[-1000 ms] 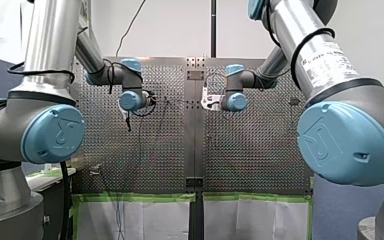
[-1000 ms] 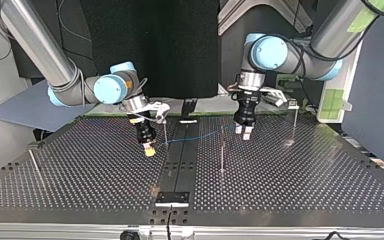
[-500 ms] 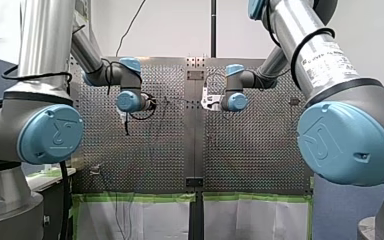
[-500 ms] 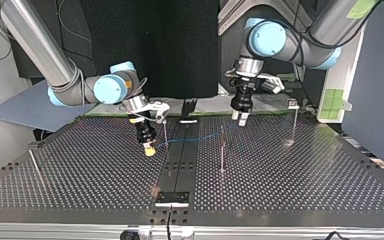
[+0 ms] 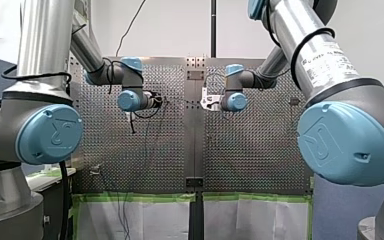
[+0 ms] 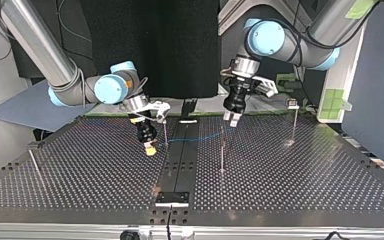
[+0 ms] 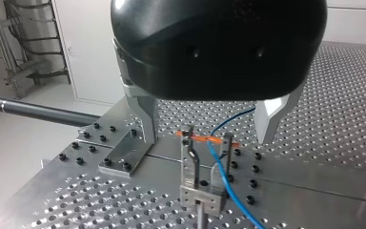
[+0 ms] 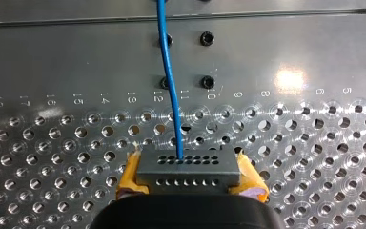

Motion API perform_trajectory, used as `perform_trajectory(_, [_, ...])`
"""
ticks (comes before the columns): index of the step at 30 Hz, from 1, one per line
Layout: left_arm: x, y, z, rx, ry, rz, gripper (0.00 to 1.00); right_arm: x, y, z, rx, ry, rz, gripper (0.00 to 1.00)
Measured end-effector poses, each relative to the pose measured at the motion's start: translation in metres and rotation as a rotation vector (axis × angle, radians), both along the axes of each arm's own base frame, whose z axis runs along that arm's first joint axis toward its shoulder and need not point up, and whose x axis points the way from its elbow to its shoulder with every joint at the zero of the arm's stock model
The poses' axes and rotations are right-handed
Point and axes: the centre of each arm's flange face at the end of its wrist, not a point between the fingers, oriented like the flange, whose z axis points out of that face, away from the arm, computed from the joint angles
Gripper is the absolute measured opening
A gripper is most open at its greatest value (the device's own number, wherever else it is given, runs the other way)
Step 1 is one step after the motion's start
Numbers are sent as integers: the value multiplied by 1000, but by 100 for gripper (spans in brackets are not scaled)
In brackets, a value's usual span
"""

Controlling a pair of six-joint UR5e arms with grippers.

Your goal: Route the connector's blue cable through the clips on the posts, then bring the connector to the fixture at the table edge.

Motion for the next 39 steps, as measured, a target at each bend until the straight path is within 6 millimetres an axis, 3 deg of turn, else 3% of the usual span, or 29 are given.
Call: perform_trajectory(39, [-5,3,-2,128,33,91,100,0,0,-1,6,-5,0,0])
